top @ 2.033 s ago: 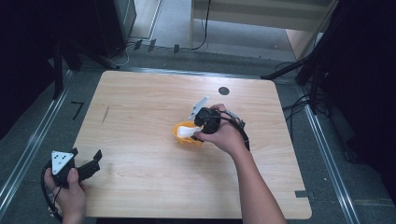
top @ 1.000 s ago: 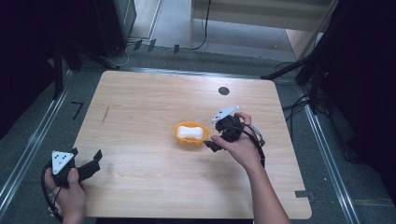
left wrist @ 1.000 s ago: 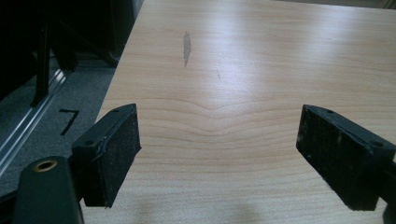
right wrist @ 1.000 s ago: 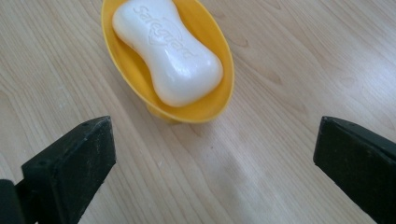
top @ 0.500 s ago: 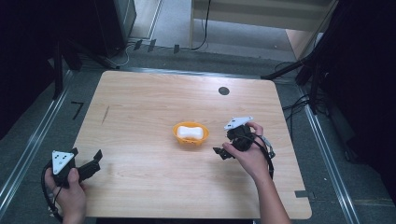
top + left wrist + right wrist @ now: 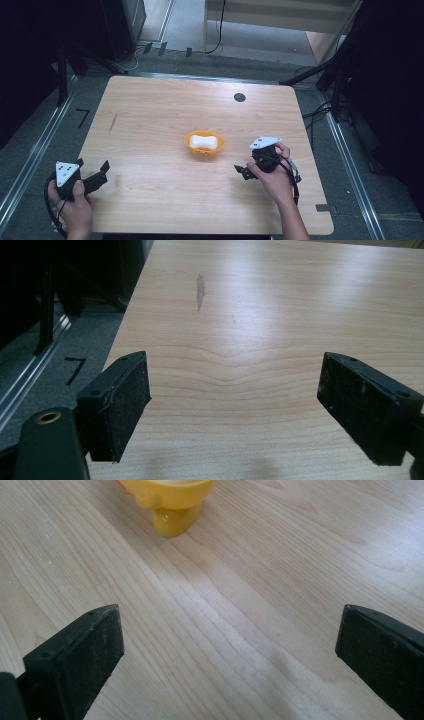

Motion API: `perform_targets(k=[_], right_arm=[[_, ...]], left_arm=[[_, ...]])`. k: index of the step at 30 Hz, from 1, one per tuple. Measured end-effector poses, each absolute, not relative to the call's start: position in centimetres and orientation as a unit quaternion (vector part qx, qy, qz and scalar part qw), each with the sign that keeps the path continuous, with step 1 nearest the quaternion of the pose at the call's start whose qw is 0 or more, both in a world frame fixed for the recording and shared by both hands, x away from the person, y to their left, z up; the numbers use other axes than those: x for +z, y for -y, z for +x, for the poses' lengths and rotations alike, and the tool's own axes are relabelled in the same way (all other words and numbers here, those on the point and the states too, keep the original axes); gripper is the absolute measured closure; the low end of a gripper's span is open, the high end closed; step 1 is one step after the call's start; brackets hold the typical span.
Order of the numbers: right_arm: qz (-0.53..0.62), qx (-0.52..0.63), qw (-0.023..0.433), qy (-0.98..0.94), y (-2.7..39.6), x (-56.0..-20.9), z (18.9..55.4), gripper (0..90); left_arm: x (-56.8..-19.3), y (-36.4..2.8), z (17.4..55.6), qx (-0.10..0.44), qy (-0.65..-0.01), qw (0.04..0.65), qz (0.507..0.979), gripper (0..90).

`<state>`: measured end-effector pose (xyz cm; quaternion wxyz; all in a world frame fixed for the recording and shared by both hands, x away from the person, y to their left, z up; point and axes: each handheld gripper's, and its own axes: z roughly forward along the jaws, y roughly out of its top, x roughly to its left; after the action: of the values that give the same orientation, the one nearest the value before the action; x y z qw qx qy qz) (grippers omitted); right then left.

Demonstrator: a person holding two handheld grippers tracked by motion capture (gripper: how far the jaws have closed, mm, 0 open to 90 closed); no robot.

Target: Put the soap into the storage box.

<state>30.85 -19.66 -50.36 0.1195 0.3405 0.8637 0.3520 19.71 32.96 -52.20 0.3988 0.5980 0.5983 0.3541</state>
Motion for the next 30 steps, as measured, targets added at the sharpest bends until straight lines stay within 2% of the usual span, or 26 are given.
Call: perform_targets(k=[30], right_arm=[[0.41,0.401,0.144,-0.806,26.2,-52.9,26.8,0.0]], left_arm=[[-52.2,-32.9,19.7,0.355,-0.6,0.399,0.596,14.0]])
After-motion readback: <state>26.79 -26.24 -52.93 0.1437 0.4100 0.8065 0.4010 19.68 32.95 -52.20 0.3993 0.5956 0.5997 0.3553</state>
